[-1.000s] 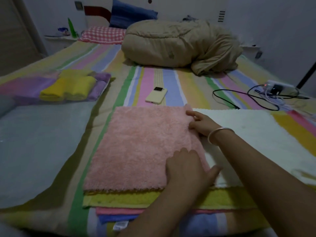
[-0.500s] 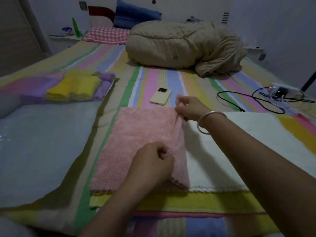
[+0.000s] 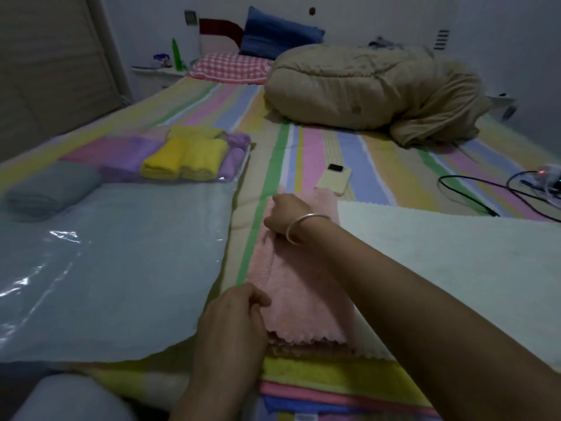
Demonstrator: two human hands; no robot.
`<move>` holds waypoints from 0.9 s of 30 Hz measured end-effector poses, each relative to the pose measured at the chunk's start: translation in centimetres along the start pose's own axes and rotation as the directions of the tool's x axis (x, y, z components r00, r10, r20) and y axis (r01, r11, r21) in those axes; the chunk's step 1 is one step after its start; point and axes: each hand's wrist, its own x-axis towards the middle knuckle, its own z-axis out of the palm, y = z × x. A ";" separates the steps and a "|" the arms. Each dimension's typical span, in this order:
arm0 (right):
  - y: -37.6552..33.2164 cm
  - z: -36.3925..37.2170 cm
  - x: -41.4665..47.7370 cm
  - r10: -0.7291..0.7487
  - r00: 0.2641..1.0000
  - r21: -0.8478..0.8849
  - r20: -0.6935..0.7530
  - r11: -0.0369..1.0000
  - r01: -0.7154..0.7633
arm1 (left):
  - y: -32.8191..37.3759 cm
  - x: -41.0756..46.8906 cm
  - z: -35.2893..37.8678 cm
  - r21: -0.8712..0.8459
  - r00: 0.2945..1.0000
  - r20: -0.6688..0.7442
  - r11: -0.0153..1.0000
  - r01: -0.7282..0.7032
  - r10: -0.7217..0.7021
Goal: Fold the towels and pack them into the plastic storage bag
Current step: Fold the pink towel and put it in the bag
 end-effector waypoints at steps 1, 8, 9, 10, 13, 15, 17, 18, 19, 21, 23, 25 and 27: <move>0.0 0.3 0.1 -0.010 1.000 0.000 -0.004 1.000 0.010 | -0.2 0.0 0.0 0.003 1.000 0.002 1.000 0.006 -0.006; 0.8 0.0 -1.6 -0.029 0.998 0.535 -0.061 0.843 0.057 | -0.4 -0.5 0.1 0.140 1.000 0.023 0.990 0.018 -0.021; 1.5 -0.6 -2.3 -0.042 0.993 0.508 -0.110 0.856 0.093 | -0.2 -0.6 0.1 0.186 0.999 0.029 0.982 0.014 -0.019; 2.5 -1.1 -3.0 -0.069 0.983 0.450 -0.172 0.882 0.140 | 0.3 -0.6 0.0 0.243 0.999 0.034 0.970 -0.003 -0.006; 5.7 -2.3 -6.7 -0.209 0.935 0.234 -0.286 0.931 0.280 | 1.1 -0.9 -0.1 0.409 0.999 0.044 0.911 -0.047 0.031; 7.6 -2.6 -9.8 -0.351 0.891 0.025 -0.288 0.927 0.373 | 1.3 -0.7 0.2 0.422 0.990 0.010 0.897 -0.131 0.140; 9.6 -2.3 -12.5 -0.467 0.854 -0.164 -0.228 0.883 0.439 | 1.1 -0.2 1.1 0.336 0.955 0.001 0.899 -0.281 0.298; 10.5 -2.0 -13.6 -0.506 0.842 -0.226 -0.184 0.856 0.465 | 1.2 0.1 1.4 0.278 0.930 0.037 0.891 -0.360 0.364; 11.3 -1.5 -14.5 -0.536 0.834 -0.273 -0.128 0.828 0.490 | 1.6 0.4 1.5 0.196 0.905 0.077 0.884 -0.425 0.418; 12.2 -0.4 -16.1 -0.595 0.802 -0.310 -0.053 0.773 0.553 | 1.9 0.8 1.9 0.035 0.873 0.194 0.887 -0.461 0.446; 12.1 0.1 -17.2 -0.639 0.765 -0.334 -0.083 0.741 0.583 | 1.4 1.2 2.2 -0.073 0.833 0.302 0.882 -0.465 0.464; 11.7 0.2 -17.9 -0.670 0.730 -0.350 -0.137 0.722 0.597 | 0.9 1.2 2.3 -0.131 0.818 0.346 0.888 -0.442 0.458; 11.3 0.4 -18.3 -0.709 0.684 -0.318 -0.171 0.697 0.643 | 0.4 1.2 2.1 -0.168 0.825 0.386 0.911 -0.377 0.413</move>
